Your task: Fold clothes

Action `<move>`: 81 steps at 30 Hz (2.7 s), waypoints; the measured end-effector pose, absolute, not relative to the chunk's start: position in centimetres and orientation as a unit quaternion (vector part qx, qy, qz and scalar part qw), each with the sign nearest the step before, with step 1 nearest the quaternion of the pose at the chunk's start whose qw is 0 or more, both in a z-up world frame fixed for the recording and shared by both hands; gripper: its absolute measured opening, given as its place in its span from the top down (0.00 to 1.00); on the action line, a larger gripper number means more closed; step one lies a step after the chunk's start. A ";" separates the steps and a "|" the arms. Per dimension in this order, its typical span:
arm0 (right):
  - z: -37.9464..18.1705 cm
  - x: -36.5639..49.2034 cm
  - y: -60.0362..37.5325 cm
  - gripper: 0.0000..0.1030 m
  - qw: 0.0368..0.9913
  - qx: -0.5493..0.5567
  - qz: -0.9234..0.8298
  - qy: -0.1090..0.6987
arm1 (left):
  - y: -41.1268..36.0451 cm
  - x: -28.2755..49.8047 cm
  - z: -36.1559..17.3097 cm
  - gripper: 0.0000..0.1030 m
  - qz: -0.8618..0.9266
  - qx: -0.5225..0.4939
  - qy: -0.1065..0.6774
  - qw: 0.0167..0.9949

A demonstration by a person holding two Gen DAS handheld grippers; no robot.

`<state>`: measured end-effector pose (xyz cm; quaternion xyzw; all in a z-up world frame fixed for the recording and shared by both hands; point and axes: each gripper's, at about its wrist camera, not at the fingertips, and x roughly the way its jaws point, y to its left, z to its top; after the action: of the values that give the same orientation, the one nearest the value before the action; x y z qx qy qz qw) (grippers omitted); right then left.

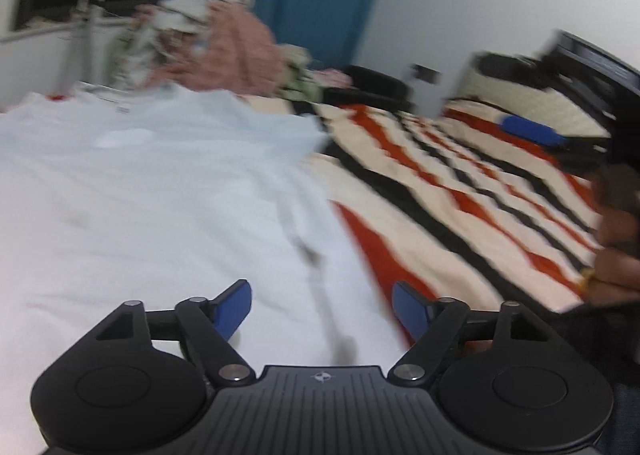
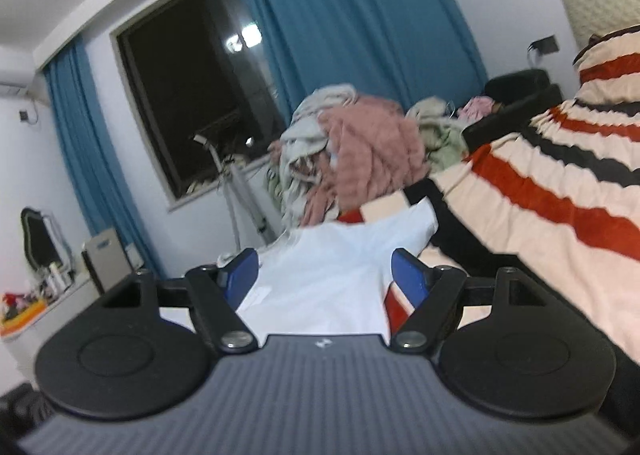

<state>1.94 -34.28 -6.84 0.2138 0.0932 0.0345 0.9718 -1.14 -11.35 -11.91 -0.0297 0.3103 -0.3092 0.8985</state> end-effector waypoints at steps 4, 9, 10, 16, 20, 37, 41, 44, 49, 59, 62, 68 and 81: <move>-7.4 2.1 -35.8 0.25 0.963 0.249 0.041 0.095 | -14.7 -2.2 -13.5 0.53 -0.369 -0.002 0.328 0.869; -8.1 2.1 -37.2 0.25 0.949 0.293 0.054 0.099 | -18.0 -3.1 -16.6 0.56 -0.376 0.072 0.359 0.851; -8.2 2.2 -37.3 0.25 0.948 0.297 0.055 0.100 | -18.4 -3.2 -17.0 0.55 -0.368 0.086 0.362 0.852; -8.5 2.6 -36.8 0.25 0.946 0.298 0.064 0.108 | -18.8 -3.6 -18.0 0.81 -0.358 0.123 0.343 0.860; -8.5 2.6 -36.8 0.25 0.946 0.298 0.065 0.105 | -18.7 -3.5 -17.7 0.96 -0.370 0.112 0.343 0.856; -7.7 2.0 -34.8 0.25 0.966 0.231 0.083 0.079 | -19.3 -0.6 -15.7 0.43 -0.388 0.019 0.375 0.841; -7.6 1.9 -34.3 0.25 0.969 0.220 0.081 0.079 | -16.4 0.2 -13.3 0.25 -0.359 0.015 0.360 0.861; -7.6 2.0 -34.1 0.25 0.970 0.216 0.075 0.083 | -13.9 0.8 -11.5 0.21 -0.325 0.026 0.334 0.885; -7.6 2.2 -33.3 0.25 0.975 0.195 0.066 0.087 | -9.7 1.1 -8.7 0.19 -0.272 0.032 0.291 0.917; -7.8 3.0 -30.8 0.25 0.983 0.142 0.052 0.105 | -1.8 -0.3 -4.6 0.00 -0.160 -0.019 0.205 0.965; -7.9 3.3 -30.3 0.25 0.984 0.134 0.050 0.110 | 0.0 -0.3 -4.7 0.00 -0.140 -0.047 0.211 0.966; -8.1 3.8 -29.4 0.25 0.985 0.118 0.046 0.121 | 1.4 -0.4 -4.8 0.00 -0.107 -0.051 0.211 0.970; -8.6 8.0 -29.0 0.25 0.979 0.147 0.023 0.143 | -0.6 -1.2 -5.1 0.00 -0.096 -0.041 0.200 0.974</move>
<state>7.96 -28.99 -8.60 0.1466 0.1426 0.0231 0.9786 -1.21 -0.60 -5.12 -0.0407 0.2001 -0.0965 0.9742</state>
